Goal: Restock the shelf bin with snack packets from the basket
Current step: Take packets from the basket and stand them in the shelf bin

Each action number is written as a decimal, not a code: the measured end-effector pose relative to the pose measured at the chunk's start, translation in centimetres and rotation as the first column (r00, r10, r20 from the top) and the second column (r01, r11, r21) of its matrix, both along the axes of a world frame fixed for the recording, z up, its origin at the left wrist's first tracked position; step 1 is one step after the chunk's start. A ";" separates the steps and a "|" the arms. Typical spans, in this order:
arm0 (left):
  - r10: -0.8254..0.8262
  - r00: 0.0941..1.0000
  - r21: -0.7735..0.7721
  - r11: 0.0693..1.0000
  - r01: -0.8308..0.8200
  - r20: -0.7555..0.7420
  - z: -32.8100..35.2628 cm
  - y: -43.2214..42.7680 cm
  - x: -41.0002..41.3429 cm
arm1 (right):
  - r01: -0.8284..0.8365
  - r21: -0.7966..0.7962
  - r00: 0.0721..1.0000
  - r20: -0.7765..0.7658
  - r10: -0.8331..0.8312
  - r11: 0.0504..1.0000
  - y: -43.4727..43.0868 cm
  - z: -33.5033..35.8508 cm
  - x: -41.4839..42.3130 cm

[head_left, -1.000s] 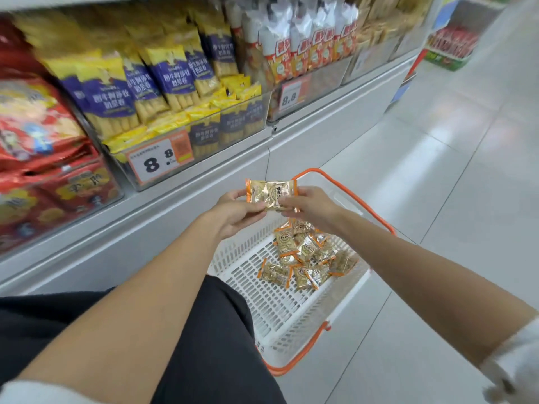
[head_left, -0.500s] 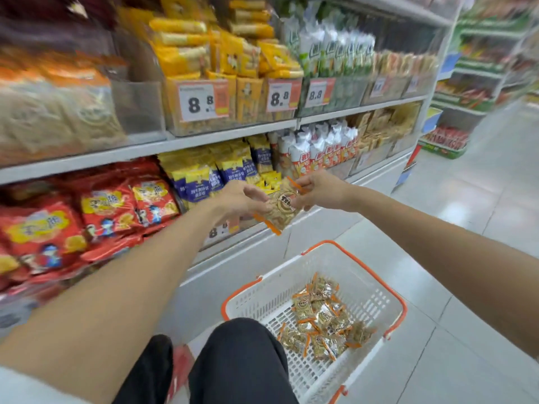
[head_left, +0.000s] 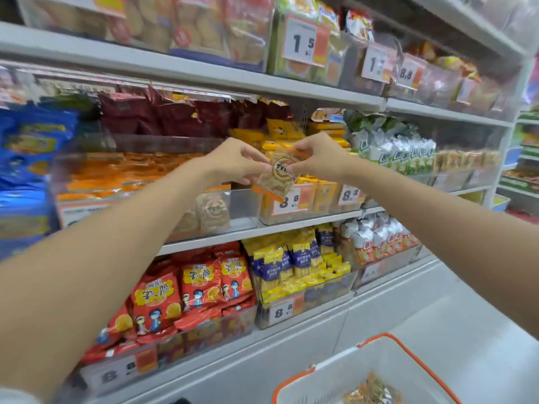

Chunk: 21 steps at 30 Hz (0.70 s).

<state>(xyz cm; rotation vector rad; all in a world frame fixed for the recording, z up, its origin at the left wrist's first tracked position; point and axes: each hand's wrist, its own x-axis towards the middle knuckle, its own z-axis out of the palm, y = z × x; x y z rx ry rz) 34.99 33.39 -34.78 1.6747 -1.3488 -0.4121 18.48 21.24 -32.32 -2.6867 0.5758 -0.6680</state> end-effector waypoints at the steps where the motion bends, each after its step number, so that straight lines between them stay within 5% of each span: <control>1: 0.018 1.000 -0.011 1.000 -0.018 -0.005 0.8 0.3 1.2 | -0.019 -0.011 0.999 0.026 0.019 1.000 0.1 0.6 1.5; 6: 0.054 0.998 0.072 0.996 -0.056 0.032 3.6 0.7 7.5 | -0.057 -0.140 0.998 0.022 0.061 0.988 -0.2 2.6 8.7; 15: 0.071 0.994 0.230 0.969 -0.087 0.079 2.0 -5.6 15.4 | -0.091 -0.450 0.956 -0.288 -0.048 0.889 -3.7 2.9 18.2; 21: 0.080 0.934 0.189 0.970 -0.154 0.348 -1.0 -8.7 18.8 | -0.121 -0.512 0.887 -0.440 -0.139 0.851 -4.7 -0.8 23.0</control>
